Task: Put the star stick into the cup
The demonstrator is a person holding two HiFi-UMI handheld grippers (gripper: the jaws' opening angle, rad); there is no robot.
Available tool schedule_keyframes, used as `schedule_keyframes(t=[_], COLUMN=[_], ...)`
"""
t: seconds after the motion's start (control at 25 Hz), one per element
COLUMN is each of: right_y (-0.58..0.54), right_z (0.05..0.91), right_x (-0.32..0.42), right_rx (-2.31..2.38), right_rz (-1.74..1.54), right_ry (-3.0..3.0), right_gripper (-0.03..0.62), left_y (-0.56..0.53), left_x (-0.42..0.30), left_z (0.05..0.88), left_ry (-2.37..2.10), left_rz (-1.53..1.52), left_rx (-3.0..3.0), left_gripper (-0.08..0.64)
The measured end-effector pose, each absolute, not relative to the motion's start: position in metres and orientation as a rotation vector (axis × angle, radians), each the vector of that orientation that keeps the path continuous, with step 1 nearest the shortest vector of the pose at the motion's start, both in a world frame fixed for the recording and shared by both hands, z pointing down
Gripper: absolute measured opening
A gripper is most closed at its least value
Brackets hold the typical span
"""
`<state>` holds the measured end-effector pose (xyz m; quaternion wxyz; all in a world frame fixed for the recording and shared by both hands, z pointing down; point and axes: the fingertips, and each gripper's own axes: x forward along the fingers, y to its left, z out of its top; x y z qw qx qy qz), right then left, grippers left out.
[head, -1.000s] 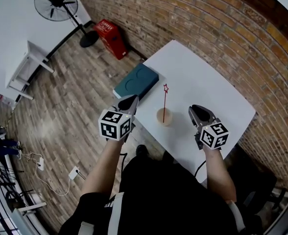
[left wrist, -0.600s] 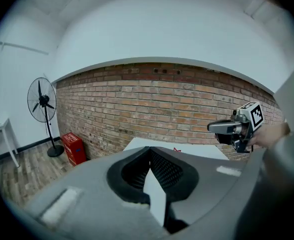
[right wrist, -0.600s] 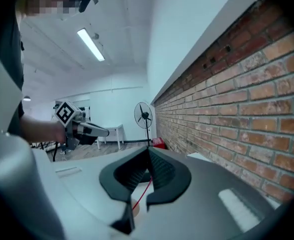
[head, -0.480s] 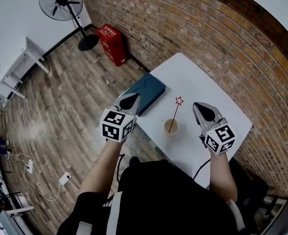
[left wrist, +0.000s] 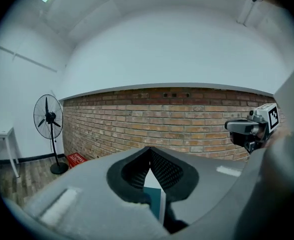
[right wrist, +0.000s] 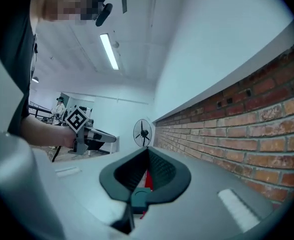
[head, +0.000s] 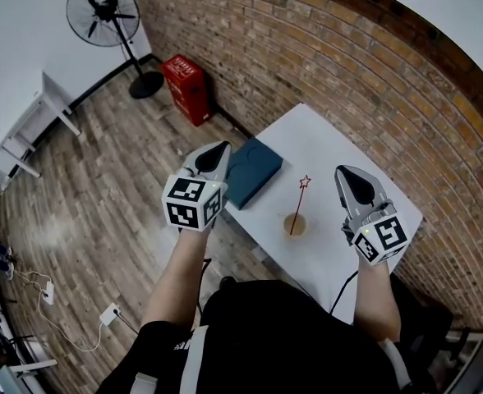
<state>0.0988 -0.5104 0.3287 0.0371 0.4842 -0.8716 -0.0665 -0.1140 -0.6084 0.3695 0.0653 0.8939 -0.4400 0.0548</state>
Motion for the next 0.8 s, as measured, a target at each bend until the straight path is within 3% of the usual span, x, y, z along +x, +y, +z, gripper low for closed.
schedule_keyframes(t=[0.32,0.8], right_y=[-0.508,-0.478], right_z=[0.352,0.393], right_x=[0.137,0.163], right_rx=[1.847,1.921], right_rz=[-0.138,0.042], right_ry=[-2.533,-2.479], right_gripper=[-0.002,-0.002], left_y=[-0.617,-0.602], left_x=[-0.117,-0.084], left_z=[0.401,0.436], left_ry=[-1.322,-1.222], left_rz=[0.242,0.315], left_rx=[2.676,2.704], left_gripper=[0.005,0.005])
